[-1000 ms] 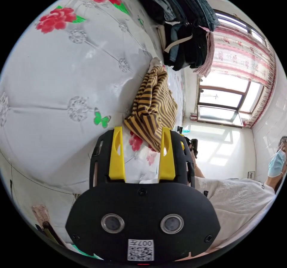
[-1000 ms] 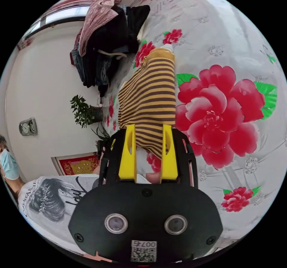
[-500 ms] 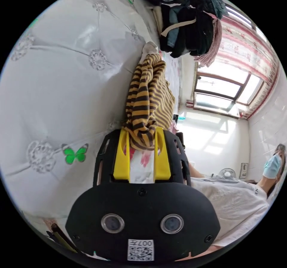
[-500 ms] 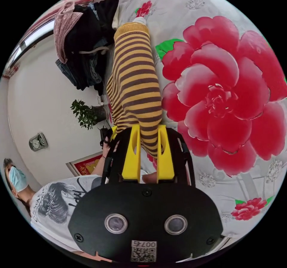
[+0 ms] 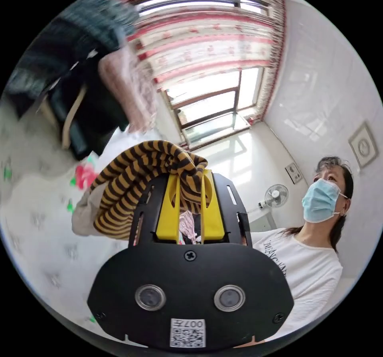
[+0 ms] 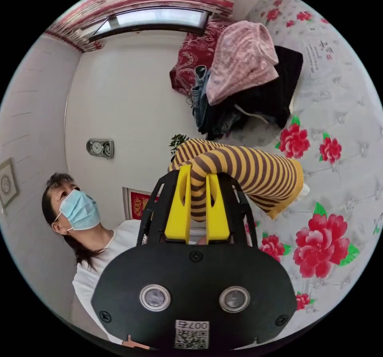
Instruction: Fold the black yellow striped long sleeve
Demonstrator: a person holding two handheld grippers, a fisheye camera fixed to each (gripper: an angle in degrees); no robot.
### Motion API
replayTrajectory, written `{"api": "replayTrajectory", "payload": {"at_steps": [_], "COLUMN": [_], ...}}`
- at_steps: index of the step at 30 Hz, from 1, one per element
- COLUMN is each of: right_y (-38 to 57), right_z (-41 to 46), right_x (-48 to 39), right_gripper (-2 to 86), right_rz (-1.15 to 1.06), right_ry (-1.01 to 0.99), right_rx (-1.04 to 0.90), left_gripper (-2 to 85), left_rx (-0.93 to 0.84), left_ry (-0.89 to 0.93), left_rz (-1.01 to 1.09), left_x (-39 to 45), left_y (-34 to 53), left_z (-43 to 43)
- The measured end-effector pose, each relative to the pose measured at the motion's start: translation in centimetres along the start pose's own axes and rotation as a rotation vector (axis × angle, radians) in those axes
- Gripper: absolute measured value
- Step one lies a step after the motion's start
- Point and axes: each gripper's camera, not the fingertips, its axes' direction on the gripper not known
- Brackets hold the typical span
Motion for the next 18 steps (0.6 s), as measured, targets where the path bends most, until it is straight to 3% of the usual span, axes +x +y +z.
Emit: {"api": "replayTrajectory", "payload": {"at_steps": [3, 5, 9, 14, 18], "right_y": [-5.5, -8.4, -12.6, -13.0, -11.2], "right_z": [-1.1, -1.0, 0.2, 5.6, 11.6], "right_x": [-9.8, -16.2, -19.0, -17.6, -12.8], "right_gripper": [1.9, 2.1, 2.4, 2.3, 2.0], "right_rz": [-0.274, -0.473, -0.547, -0.603, -0.491], "right_ry": [0.079, 0.161, 0.157, 0.059, 0.002], "right_rx": [0.061, 0.130, 0.223, 0.118, -0.060], "left_gripper": [7.9, 7.9, 7.9, 7.9, 7.9], "left_rx": [0.048, 0.082, 0.139, 0.214, 0.234], "left_ry": [0.017, -0.080, -0.121, -0.045, -0.109], "left_rz": [0.236, 0.426, 0.437, 0.442, 0.360], "left_x": [8.5, 15.1, 18.0, 18.9, 18.1], "left_y": [-8.2, -13.1, -17.7, -14.0, -6.6], "left_z": [0.6, 0.7, 0.6, -2.8, -6.3]}}
